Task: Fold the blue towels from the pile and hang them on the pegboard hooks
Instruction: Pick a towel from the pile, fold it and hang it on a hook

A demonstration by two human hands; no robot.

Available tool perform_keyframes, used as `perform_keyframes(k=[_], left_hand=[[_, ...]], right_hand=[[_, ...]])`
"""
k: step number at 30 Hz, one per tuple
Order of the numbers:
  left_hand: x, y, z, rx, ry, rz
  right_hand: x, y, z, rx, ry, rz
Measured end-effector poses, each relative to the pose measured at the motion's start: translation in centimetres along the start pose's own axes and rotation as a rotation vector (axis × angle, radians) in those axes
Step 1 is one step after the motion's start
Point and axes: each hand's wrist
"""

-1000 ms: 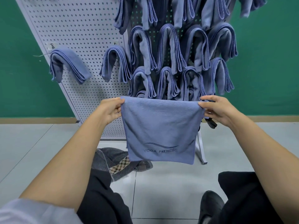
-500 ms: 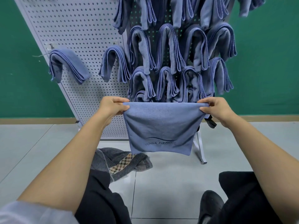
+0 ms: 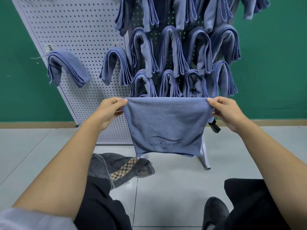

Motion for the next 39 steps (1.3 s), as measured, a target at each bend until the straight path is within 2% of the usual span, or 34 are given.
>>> perform_keyframes(k=[2,6,9,13,16,21,26,31,33,36,37,39], left_hand=[[0.0,0.4,-0.2,-0.231,-0.128,-0.028],[-0.5,2.7,-0.6,-0.358,-0.265,-0.1],[-0.8,5.2,-1.3,-0.382,-0.226,-0.082],[-1.9,8.6,-1.7,-0.294,-0.143,0.024],[-2.3,10.1,-1.4,-0.153,-0.081,0.056],[-2.7,11.2,-1.3,-0.089,-0.045,0.082],[-2.8,11.1,-1.3,-0.063,0.037,0.075],[-2.8,11.2,-1.4,-0.061,0.095,0.063],[-2.4,11.0,-1.5,-0.078,0.085,0.05],[-2.2,10.5,-2.0,-0.193,0.065,0.098],[-2.2,10.3,-2.2,-0.255,0.061,0.131],[-2.1,10.0,-2.4,-0.348,0.061,0.203]], right_hand=[[-0.4,0.5,0.4,0.147,0.07,0.012],[-0.6,2.1,1.4,0.287,0.185,-0.023],[-1.1,3.7,2.5,0.29,0.192,0.03],[-2.2,6.5,3.7,0.209,0.102,0.111],[-3.0,8.1,4.4,0.14,0.024,0.102],[-3.9,9.7,4.7,0.13,-0.029,0.069],[-4.6,9.9,5.2,0.244,-0.026,0.142],[-4.5,9.4,5.2,0.324,0.023,0.134],[-3.9,8.6,4.7,0.274,0.018,0.099],[-2.6,7.0,3.2,-0.014,0.026,0.05],[-2.2,6.6,2.7,-0.082,0.05,0.06],[-1.9,6.4,1.9,-0.071,0.106,0.126]])
Point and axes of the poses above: each hand's wrist, its own x-axis towards the middle knuckle, its own y-axis out of the palm, z = x × y, and after that the axes turned 6 degrees about -x, right-handed
